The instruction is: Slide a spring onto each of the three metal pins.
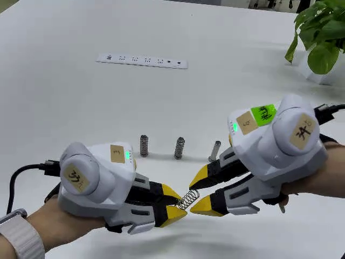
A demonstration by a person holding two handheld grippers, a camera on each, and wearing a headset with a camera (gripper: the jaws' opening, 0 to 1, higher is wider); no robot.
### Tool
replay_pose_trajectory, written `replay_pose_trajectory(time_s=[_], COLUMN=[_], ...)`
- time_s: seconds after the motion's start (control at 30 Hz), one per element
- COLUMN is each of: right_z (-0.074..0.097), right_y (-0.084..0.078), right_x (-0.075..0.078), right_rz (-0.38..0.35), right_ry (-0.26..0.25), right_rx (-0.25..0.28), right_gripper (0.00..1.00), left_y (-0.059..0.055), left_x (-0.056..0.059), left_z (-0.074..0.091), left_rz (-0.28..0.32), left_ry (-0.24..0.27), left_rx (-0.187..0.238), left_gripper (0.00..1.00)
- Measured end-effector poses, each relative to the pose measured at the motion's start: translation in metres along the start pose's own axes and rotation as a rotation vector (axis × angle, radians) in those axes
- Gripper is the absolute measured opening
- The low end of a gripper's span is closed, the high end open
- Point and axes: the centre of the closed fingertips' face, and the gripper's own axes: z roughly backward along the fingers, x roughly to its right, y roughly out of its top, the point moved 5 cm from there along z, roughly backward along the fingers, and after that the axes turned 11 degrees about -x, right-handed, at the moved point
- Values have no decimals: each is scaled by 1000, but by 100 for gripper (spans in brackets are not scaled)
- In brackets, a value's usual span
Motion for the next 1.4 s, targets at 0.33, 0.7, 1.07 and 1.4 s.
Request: replay_pose_trajectory(time_s=[0.33,0.7,1.07,1.4], right_z=[-7,-7,-7,-6], right_y=[-2,-5,-7,-5], right_x=[2,0,0,0], right_rz=[17,28,33,46], right_ry=[26,37,43,44], right_rx=[-36,-57,-72,-70], right_gripper=[15,13,12,12], left_y=[5,11,11,10], left_x=[4,8,9,8], left_z=[-5,-8,-9,-3], left_rz=[-15,-38,28,97], left_ry=[-9,-13,-7,13], left_rx=[0,-9,12,51], left_gripper=[9,10,11,21])
